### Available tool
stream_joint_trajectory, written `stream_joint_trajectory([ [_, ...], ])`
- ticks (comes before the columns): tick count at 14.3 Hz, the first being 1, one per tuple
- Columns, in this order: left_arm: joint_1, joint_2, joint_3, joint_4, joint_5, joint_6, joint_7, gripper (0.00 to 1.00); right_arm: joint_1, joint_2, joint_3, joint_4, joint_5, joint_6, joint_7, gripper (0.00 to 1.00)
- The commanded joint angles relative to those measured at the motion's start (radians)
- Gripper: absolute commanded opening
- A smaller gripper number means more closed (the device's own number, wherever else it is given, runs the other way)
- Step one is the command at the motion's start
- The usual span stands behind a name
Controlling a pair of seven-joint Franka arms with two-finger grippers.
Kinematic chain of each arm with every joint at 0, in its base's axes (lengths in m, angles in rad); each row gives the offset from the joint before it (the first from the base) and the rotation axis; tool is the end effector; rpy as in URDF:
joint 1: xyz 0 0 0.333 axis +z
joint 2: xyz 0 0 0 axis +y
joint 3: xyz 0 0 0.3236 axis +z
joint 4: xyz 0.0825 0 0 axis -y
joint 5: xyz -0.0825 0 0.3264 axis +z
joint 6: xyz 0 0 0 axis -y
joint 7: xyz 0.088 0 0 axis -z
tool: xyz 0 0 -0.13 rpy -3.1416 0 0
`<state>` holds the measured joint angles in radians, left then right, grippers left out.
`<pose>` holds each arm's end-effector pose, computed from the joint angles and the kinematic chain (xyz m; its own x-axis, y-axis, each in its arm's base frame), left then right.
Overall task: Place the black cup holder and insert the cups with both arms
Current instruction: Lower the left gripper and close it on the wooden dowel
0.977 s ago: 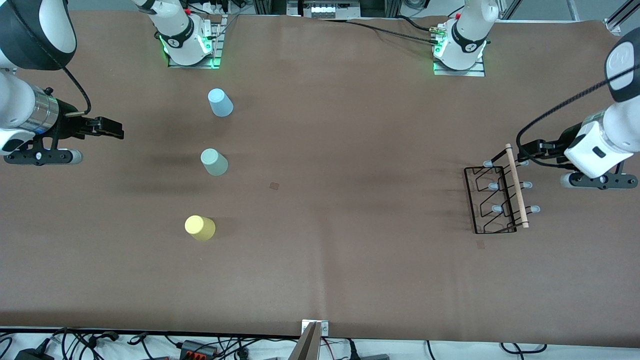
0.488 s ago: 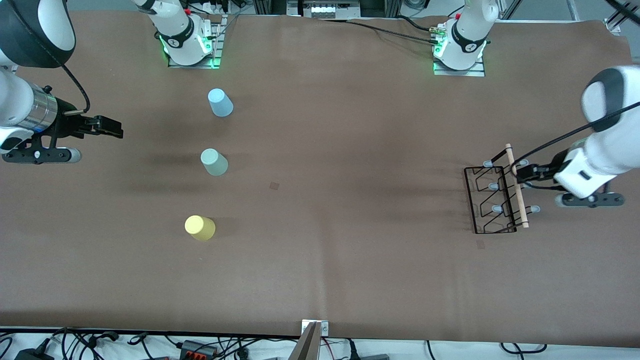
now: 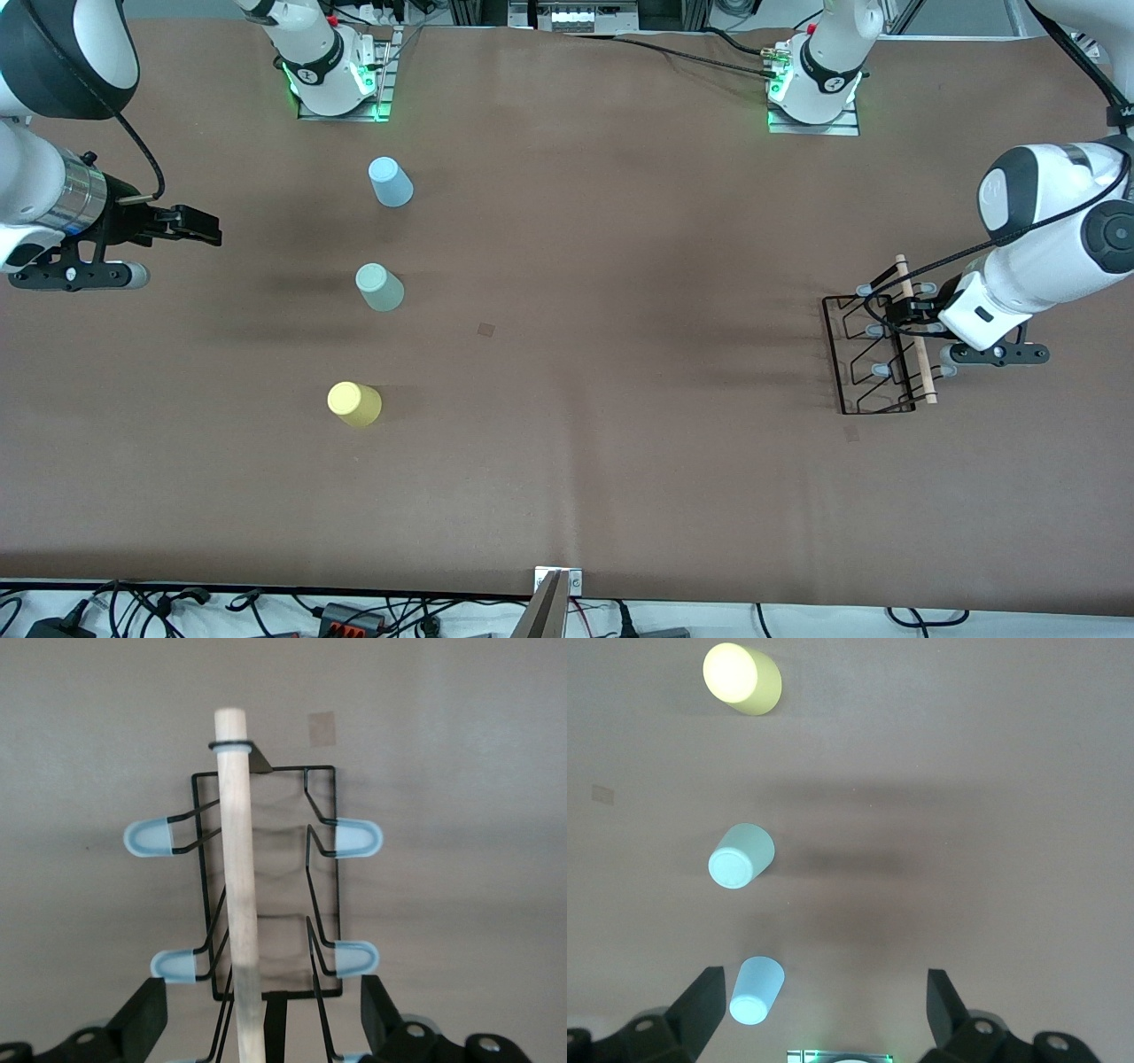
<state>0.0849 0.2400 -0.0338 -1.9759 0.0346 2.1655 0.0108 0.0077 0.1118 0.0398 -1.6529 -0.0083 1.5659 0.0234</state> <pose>0.5480 0.0308 0.3632 0.9985 0.0214 -0.0506 0.0205 -0.9996 -0.0191 0.5144 0.0224 0.5187 0.9801 0.0238 -0.1973 0.0259 -0.9996 0.0083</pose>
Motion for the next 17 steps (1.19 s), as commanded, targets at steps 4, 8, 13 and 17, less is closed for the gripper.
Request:
stream_joint_trajectory([
  [4, 0.016, -0.033, -0.009, -0.103, 0.016, 0.074, 0.026, 0.43, 0.002, -0.029, 0.000, -0.038, 0.010, 0.011, -0.017, 1.00],
  [8, 0.016, -0.033, -0.008, -0.096, 0.016, 0.068, 0.028, 0.17, 0.000, -0.029, -0.001, -0.039, 0.010, 0.008, -0.017, 1.00],
  [13, 0.018, -0.037, -0.009, -0.042, 0.016, 0.027, 0.028, 0.04, 0.000, -0.029, 0.000, -0.039, 0.011, 0.006, -0.017, 1.00],
  [17, 0.000, -0.041, -0.021, 0.129, 0.016, -0.205, 0.028, 0.01, 0.000, -0.032, 0.000, -0.053, 0.014, 0.019, -0.013, 1.00],
])
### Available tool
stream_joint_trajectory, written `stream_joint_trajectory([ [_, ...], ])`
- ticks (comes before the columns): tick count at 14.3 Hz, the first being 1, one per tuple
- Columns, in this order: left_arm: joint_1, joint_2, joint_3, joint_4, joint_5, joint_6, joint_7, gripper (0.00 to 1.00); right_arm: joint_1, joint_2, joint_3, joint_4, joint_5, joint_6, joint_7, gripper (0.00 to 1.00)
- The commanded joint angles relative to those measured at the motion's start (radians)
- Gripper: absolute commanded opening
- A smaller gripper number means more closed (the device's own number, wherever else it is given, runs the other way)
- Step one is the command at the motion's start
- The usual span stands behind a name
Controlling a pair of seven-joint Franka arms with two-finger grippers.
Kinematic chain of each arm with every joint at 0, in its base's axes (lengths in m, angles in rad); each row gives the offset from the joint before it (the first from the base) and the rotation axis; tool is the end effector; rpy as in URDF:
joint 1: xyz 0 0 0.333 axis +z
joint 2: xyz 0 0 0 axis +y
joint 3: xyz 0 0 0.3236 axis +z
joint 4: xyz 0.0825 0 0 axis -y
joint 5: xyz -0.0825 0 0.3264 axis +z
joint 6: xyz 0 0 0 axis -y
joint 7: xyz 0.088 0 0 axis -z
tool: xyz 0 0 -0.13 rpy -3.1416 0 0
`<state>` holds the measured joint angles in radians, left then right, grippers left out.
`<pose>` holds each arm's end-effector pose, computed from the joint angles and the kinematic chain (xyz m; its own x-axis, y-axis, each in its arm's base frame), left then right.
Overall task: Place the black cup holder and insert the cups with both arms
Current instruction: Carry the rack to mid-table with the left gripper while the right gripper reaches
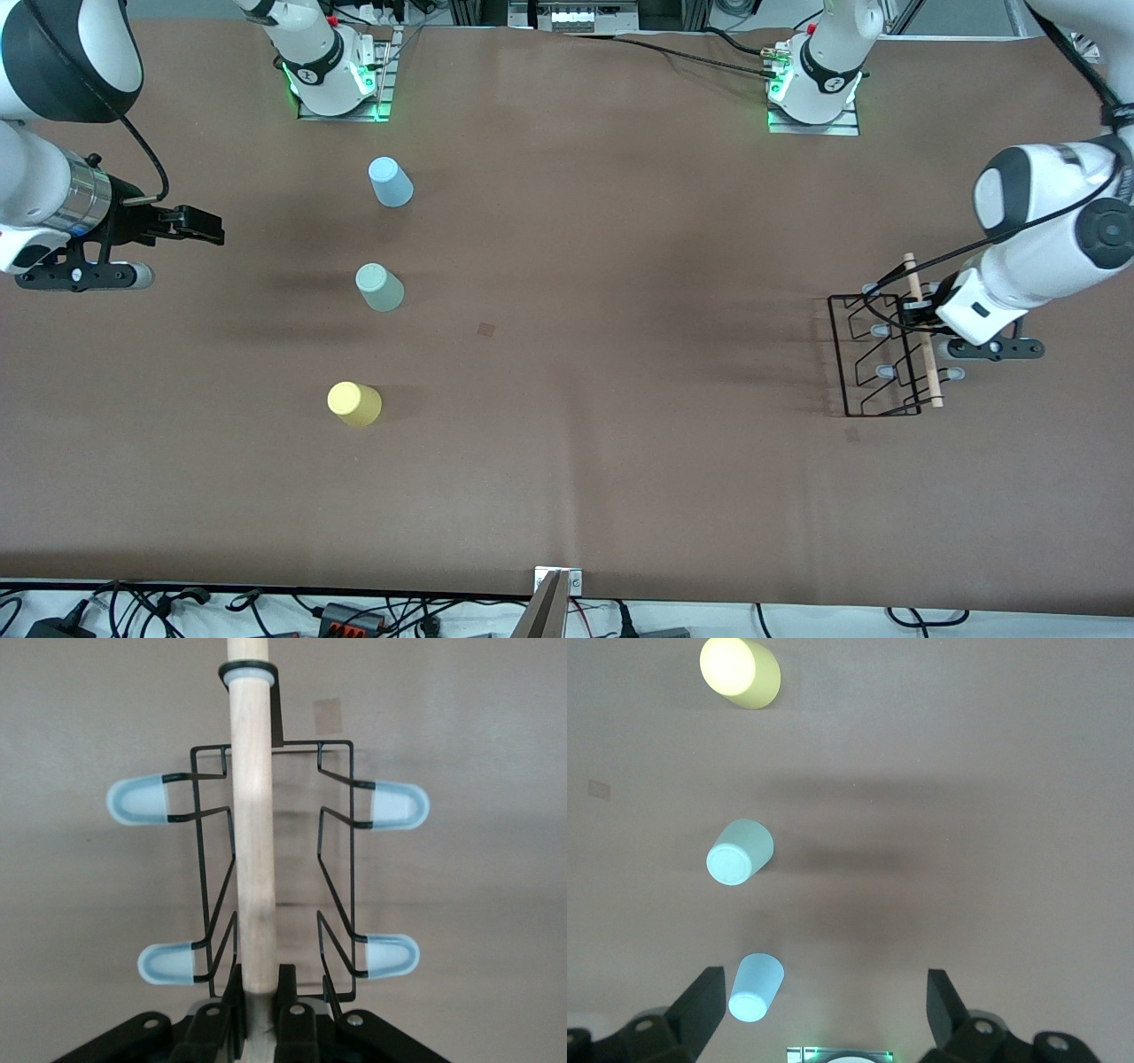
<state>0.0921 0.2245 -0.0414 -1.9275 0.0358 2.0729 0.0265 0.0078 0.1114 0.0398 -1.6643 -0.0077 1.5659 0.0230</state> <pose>0.5471 0.0314 0.3834 0.9968 0.0071 -0.0794 0.0057 -0.9998 -0.0186 0.5128 0.0225 0.5143 0.9778 0.0242 -0.2080 0.0264 -0.9996 0.0079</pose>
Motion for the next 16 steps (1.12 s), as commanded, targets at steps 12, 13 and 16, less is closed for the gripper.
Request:
stream_joint_trajectory([
  [12, -0.360, 0.022, -0.288, 0.217, -0.020, -0.286, -0.386, 0.01, 0.044, -0.127, 0.000, -0.400, 0.041, 0.434, 0.098, 1.00],
  [13, -0.409, 0.060, -0.288, 0.257, -0.042, -0.262, -0.442, 0.01, 0.061, -0.128, 0.000, -0.444, 0.041, 0.498, 0.104, 1.00],
  [16, -0.555, 0.159, -0.288, 0.370, -0.042, -0.211, -0.652, 0.01, 0.110, -0.125, 0.000, -0.573, 0.041, 0.698, 0.179, 1.00],
])
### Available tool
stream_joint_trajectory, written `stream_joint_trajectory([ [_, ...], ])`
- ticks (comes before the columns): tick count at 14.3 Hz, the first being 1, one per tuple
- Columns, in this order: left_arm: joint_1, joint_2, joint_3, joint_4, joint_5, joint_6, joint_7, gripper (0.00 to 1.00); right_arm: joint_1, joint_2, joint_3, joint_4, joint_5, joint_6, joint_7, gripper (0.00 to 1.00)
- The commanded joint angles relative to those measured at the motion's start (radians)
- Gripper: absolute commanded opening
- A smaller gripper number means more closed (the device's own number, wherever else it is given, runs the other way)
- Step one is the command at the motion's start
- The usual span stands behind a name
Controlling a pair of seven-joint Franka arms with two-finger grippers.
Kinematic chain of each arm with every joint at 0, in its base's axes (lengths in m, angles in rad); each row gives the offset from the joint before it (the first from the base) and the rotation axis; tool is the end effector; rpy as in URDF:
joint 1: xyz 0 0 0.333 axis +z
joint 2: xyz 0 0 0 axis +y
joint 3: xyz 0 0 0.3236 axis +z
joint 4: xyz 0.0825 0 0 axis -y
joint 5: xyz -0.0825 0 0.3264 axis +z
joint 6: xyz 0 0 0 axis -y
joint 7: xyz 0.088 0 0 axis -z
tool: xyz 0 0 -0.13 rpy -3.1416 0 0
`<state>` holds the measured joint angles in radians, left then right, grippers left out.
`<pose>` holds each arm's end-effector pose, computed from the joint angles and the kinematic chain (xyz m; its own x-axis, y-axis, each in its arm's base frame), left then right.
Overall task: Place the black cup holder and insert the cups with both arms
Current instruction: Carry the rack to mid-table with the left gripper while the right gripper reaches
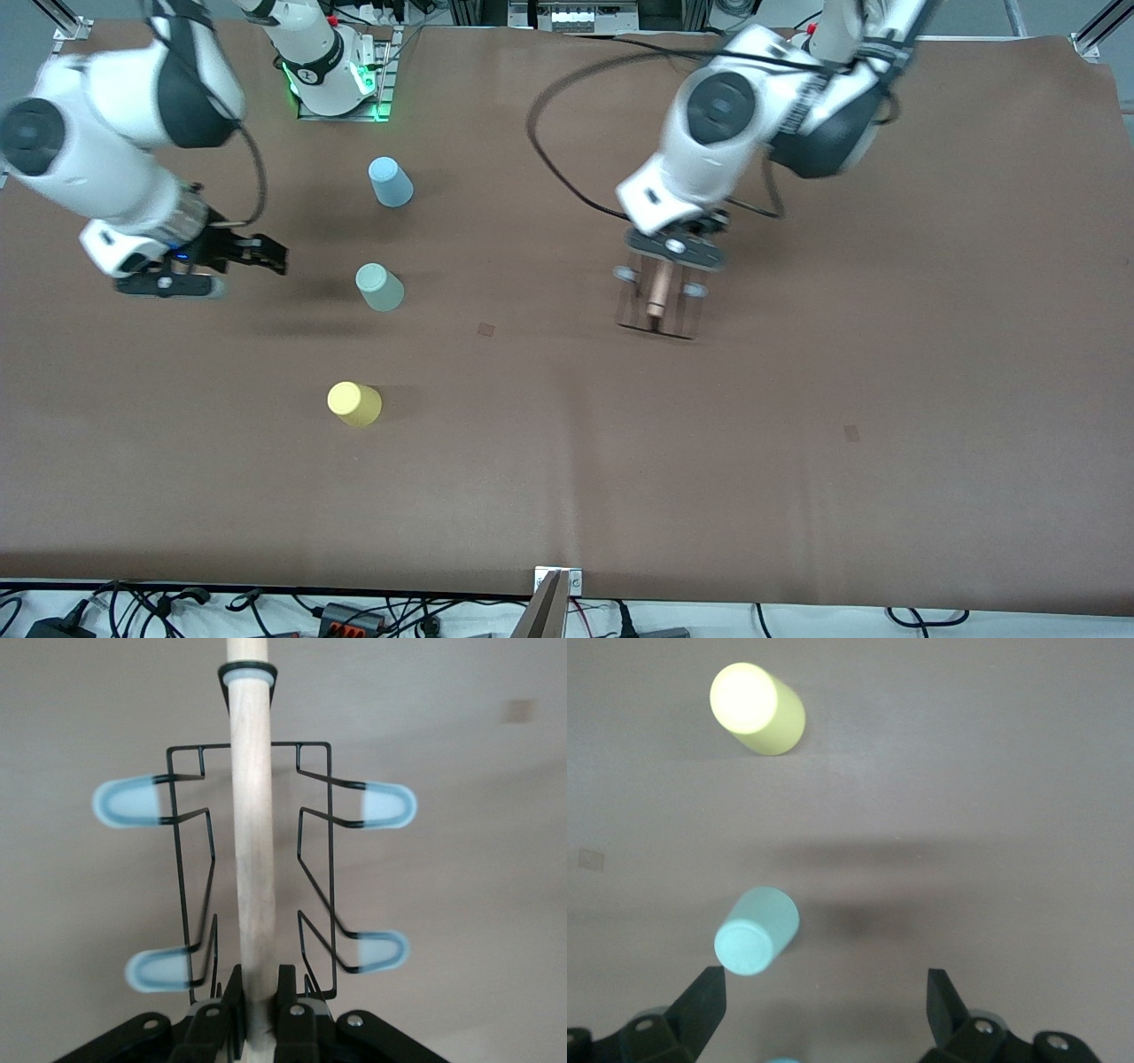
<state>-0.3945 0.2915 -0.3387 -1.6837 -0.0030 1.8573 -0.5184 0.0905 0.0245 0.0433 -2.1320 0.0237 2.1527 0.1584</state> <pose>0.4387 -0.3720 0.4358 0.9693 -0.2044 -0.1370 -0.2015 -0.9789 0.0350 0.4909 0.0674 0.4125 0.9993 -0.0376 -0.0072 -0.0377 -0.9991 -0.0199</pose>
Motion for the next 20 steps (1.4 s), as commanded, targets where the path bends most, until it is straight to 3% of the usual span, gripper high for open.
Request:
stream_joint_trajectory([
  [1, -0.101, 0.128, 0.010, 0.166, 0.001, 0.028, -0.171, 0.01, 0.050, -0.032, -0.003, -0.141, 0.010, 0.180, 0.073, 1.00],
  [5, -0.188, 0.208, 0.015, 0.188, 0.015, 0.204, -0.311, 0.01, 0.139, 0.021, -0.003, -0.192, 0.010, 0.343, 0.194, 1.00],
  [9, -0.243, 0.277, 0.015, 0.197, 0.084, 0.307, -0.388, 0.01, 0.147, 0.066, -0.003, -0.232, 0.008, 0.455, 0.196, 1.00],
  [15, -0.245, 0.345, 0.017, 0.200, 0.124, 0.391, -0.388, 0.04, 0.137, 0.052, -0.003, -0.284, 0.008, 0.470, 0.194, 1.00],
  [16, -0.245, 0.351, 0.018, 0.200, 0.141, 0.391, -0.388, 0.20, 0.135, 0.051, -0.003, -0.293, 0.008, 0.469, 0.196, 1.00],
  [17, -0.245, 0.350, 0.018, 0.200, 0.174, 0.391, -0.381, 0.88, 0.133, 0.051, -0.003, -0.298, 0.008, 0.469, 0.196, 1.00],
  [18, -0.241, 0.339, 0.017, 0.202, 0.223, 0.388, -0.385, 1.00, 0.135, 0.051, -0.002, -0.299, 0.008, 0.469, 0.199, 1.00],
  [20, -0.224, 0.290, 0.017, 0.202, 0.238, 0.303, -0.376, 1.00, 0.138, 0.051, -0.002, -0.302, 0.008, 0.472, 0.205, 1.00],
])
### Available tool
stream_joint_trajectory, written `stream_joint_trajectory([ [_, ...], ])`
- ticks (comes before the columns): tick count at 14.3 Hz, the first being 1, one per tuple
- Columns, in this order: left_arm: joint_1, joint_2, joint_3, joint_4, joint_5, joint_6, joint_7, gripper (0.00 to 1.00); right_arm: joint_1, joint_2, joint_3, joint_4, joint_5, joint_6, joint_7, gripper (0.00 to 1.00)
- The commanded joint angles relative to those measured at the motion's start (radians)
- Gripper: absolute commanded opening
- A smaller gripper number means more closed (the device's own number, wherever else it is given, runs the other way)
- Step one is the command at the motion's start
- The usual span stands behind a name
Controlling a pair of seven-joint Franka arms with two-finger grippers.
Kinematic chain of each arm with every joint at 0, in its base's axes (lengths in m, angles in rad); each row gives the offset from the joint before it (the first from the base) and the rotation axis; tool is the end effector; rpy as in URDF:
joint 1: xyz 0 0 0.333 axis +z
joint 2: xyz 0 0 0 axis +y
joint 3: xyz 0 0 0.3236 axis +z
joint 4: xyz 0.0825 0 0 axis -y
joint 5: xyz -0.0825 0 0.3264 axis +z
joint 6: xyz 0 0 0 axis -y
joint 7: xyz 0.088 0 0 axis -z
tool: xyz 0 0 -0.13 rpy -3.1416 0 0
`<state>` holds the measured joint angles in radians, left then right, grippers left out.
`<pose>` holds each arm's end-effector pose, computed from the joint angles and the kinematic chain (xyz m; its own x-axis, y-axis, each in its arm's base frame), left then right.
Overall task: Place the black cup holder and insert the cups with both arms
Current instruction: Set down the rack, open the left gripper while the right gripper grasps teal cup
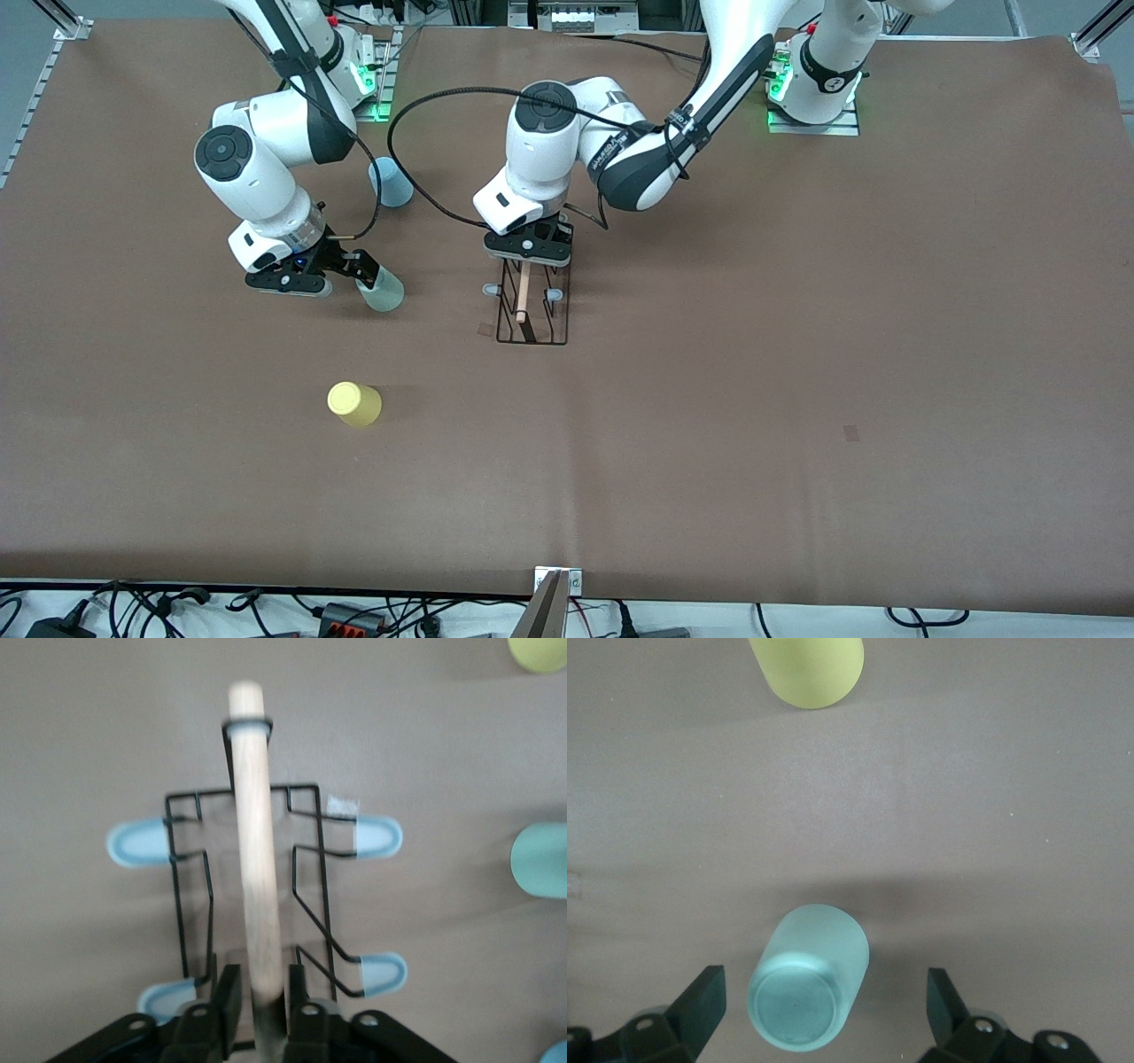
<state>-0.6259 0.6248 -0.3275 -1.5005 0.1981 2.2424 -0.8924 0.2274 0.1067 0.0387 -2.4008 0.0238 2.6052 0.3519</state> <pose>0.4344 -0.5235 0.3430 0.9921 -0.0947 0.0820 -0.1048 -0.9860 0.1298 0.4599 0.1251 0.3111 0.9905 -0.1077 0.0851 -0.1036 -0.9933 -0.0507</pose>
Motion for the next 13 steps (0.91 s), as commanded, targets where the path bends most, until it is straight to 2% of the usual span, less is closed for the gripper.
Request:
stream_joint_trajectory([
  [1, 0.012, -0.068, 0.008, 0.022, 0.038, -0.152, 0.004, 1.00, 0.003, -0.029, 0.007, -0.035, 0.008, 0.021, 0.028, 1.00],
  [4, 0.067, -0.155, 0.001, 0.023, 0.035, -0.386, 0.102, 1.00, 0.004, -0.016, 0.059, -0.037, 0.008, 0.036, 0.117, 1.00],
  [8, 0.122, -0.159, 0.016, 0.080, 0.041, -0.666, 0.291, 1.00, 0.009, 0.054, 0.072, -0.047, -0.004, 0.146, 0.119, 1.00],
  [11, 0.239, -0.168, 0.008, 0.123, 0.038, -0.750, 0.453, 1.00, 0.004, 0.085, 0.072, -0.049, -0.048, 0.158, 0.089, 1.00],
  [13, 0.302, -0.180, 0.011, 0.161, 0.030, -0.832, 0.472, 1.00, 0.006, 0.094, 0.072, -0.050, -0.054, 0.158, 0.087, 1.00],
])
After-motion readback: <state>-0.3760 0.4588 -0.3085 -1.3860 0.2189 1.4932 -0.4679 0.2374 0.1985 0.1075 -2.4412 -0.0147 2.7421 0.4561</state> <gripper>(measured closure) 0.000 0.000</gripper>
